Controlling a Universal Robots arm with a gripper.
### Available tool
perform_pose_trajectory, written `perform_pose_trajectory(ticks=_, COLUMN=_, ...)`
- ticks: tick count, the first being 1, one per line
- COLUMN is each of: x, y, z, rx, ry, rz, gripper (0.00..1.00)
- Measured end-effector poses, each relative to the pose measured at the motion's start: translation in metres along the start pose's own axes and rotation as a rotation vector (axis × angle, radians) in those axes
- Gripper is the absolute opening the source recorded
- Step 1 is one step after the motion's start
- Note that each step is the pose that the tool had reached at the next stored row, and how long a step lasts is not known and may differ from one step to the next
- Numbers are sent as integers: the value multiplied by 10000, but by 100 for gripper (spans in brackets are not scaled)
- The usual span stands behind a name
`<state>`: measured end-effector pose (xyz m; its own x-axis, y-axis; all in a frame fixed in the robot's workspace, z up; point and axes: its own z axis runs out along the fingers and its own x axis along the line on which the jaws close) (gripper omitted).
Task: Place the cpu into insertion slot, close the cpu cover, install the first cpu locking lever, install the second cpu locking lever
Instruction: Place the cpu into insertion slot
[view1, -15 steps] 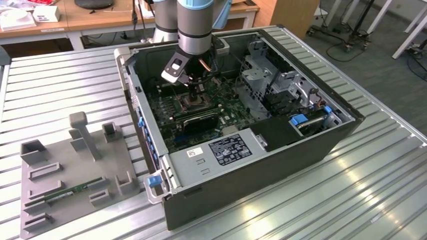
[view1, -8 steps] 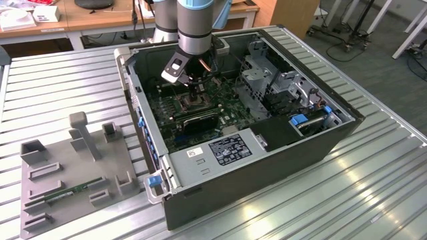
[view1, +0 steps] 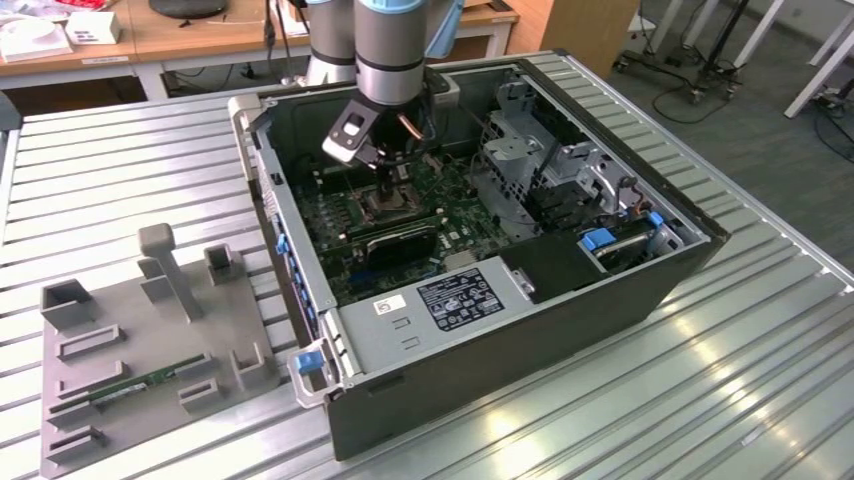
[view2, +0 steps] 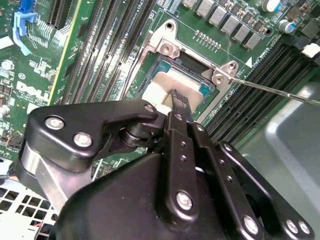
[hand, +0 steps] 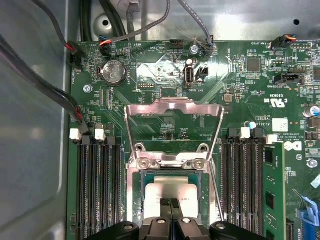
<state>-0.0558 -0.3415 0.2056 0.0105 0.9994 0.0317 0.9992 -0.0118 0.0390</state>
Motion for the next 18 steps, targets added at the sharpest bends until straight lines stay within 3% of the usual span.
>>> perform_pose_trajectory(ticks=14, x=8, y=9, z=-239, rx=1, ry=-1, rz=0, gripper=11)
perform_pose_trajectory(ticks=18, x=8, y=10, z=-245, rx=-1, ry=2, rz=0, gripper=11)
